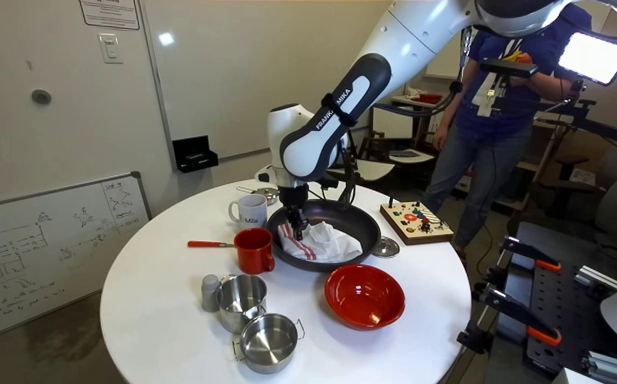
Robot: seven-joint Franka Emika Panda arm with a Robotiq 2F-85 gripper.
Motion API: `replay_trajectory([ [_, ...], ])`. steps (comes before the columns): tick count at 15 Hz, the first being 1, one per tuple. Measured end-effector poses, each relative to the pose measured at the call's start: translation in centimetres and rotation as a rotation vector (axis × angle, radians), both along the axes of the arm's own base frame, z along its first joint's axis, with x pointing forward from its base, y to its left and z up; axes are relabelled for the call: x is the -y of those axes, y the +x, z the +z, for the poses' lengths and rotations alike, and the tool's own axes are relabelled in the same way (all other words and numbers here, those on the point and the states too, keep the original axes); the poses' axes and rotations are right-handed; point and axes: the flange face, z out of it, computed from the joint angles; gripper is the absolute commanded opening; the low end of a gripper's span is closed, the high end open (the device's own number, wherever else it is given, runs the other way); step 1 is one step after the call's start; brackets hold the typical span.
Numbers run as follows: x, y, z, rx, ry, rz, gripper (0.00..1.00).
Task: Use the towel to wipe the pan
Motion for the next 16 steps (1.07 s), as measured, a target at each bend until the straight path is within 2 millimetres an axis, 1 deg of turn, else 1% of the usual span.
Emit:
replay_trajectory([
  [2, -1.5, -0.3, 0.1, -0.057, -0.011, 0.088, 0.03],
  [3, -1.5, -0.4, 0.1, -0.083, -0.04, 0.114, 0.03],
  [4, -1.1, -0.6, -0.1, -0.098, -0.083, 0.136, 0.03],
  [6, 1.0, -0.9, -0.5, -0.101, -0.174, 0.169, 0.03],
  [9, 5.5, -1.7, -0.9, -0.068, -0.288, 0.187, 0.04],
  [11, 8.1, -2.7, -0.9, -0.029, -0.344, 0.186, 0.03],
  [12, 9.0, -3.3, -0.9, -0.013, -0.366, 0.183, 0.03],
  [14, 10.3, -4.4, -0.7, -0.009, -0.4, 0.171, 0.04],
  [16, 10.5, -6.0, -0.5, -0.038, -0.411, 0.192, 0.04],
])
